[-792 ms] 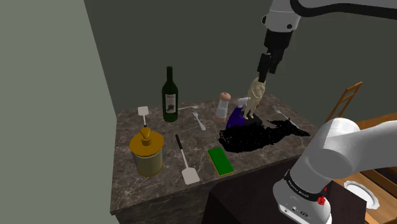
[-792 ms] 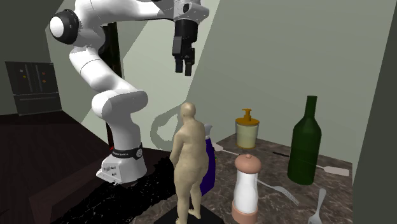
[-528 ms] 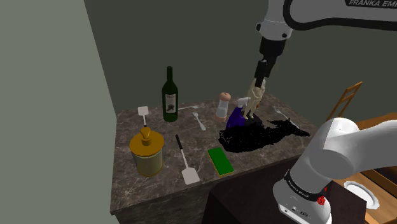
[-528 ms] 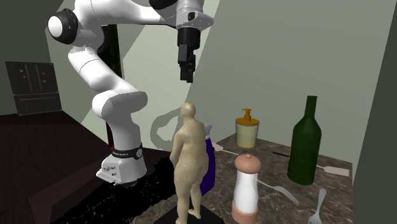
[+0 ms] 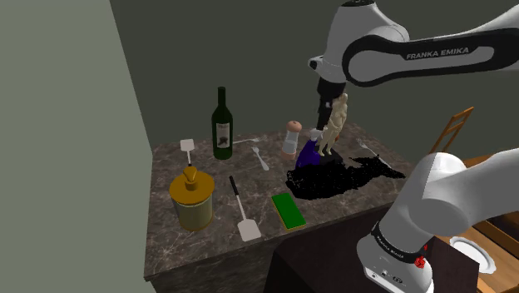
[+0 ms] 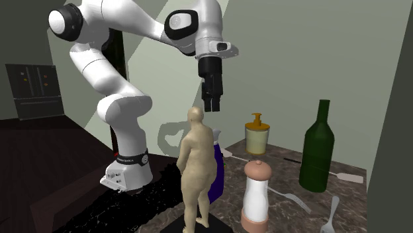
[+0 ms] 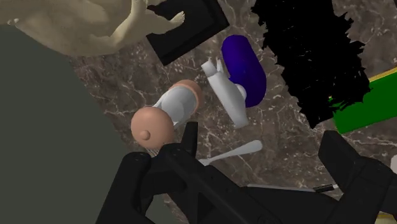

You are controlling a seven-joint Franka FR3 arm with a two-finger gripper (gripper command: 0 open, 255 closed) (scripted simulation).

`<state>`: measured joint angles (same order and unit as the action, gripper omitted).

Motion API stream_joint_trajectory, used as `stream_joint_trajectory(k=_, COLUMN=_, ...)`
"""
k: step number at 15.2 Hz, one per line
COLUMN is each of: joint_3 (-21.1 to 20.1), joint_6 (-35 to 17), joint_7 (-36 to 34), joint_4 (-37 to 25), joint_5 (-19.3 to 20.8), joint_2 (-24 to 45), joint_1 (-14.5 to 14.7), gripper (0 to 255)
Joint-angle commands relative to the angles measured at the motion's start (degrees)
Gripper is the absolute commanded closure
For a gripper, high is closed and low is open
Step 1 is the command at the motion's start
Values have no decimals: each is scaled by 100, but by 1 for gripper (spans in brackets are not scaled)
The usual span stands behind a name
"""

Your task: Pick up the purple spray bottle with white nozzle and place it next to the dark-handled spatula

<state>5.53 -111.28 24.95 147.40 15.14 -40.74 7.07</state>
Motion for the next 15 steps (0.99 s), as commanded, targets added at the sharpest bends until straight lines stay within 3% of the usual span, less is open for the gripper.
stream_joint_trajectory(k=1, joint_3=131, joint_6=-608, joint_7=414, joint_4=236, joint_5=183, joint_2=188, joint_1=121, gripper=0)
stream_joint_trajectory(k=2, joint_3=203, joint_6=-905, joint_7=611, joint_4=317, joint_5=275, joint_2=325, joint_1=174, gripper=0)
stream_joint_trajectory(k=10, joint_3=343, joint_6=-1631, joint_7=576, joint_4=666, joint_5=449, joint_2=682, joint_1=95, gripper=0)
stream_joint_trajectory(k=15, joint_3=343, joint_6=-1631, joint_7=576, joint_4=666, joint_5=449, joint_2=682, joint_1=95, gripper=0)
